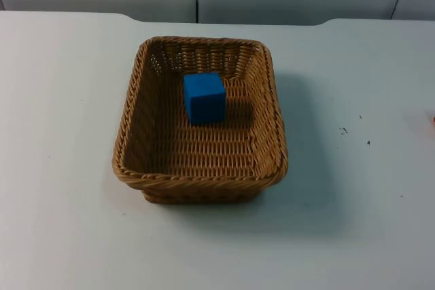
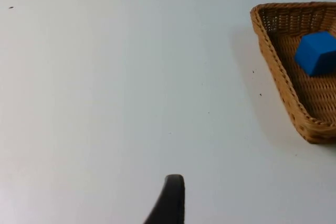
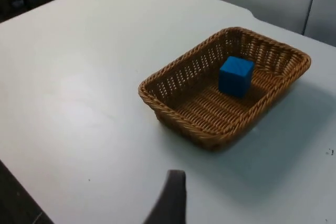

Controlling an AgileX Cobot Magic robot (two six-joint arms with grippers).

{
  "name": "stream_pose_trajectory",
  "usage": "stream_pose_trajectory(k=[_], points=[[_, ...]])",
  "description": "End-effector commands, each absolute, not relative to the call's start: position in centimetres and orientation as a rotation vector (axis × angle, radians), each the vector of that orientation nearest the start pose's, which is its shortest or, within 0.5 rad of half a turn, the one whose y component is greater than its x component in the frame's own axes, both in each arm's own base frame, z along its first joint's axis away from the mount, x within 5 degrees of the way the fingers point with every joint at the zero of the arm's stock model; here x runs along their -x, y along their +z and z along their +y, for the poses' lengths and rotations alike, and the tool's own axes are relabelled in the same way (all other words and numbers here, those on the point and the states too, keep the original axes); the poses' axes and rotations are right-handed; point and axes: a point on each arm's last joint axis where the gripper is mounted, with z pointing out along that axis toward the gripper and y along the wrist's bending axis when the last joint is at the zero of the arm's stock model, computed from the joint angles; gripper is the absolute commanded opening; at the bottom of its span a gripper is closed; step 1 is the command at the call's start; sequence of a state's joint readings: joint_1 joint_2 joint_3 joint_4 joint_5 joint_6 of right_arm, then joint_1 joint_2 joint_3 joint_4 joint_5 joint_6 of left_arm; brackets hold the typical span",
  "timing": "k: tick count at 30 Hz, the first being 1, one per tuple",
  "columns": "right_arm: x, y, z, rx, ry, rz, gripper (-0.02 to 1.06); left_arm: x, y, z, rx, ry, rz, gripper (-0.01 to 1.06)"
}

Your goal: Pick up the basket with the left hand and place the blue cube into the basket with the right hand.

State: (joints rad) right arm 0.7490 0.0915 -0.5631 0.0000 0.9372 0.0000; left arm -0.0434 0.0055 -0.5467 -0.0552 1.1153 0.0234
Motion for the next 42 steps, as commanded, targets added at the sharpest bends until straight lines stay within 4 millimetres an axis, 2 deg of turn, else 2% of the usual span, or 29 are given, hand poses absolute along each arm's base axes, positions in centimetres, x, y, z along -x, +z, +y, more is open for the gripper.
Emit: stream_pose_trajectory(k=[1,6,10,38,42], points=[[0.2,30.1,-0.3,0.699,0.5,1.845,0.78,1.3,28.5,-0.3,-0.058,-0.064,2.061,0.79],[0.6,29.4,-1.2,0.691,0.447,1.89,0.78,1.3,28.4,0.1,-0.022,-0.028,2.064,0.79],[0.2,28.1,-1.0,0.704,0.41,1.943,0.78,1.3,28.4,0.2,0.0,-0.033,2.068,0.79],[0.2,27.8,-0.8,0.742,0.413,1.943,0.78,0.7,27.9,-0.1,0.006,-0.07,2.049,0.79],[0.2,27.8,-0.8,0.742,0.413,1.943,0.86,0.7,27.9,-0.2,-0.015,-0.076,2.049,0.79]])
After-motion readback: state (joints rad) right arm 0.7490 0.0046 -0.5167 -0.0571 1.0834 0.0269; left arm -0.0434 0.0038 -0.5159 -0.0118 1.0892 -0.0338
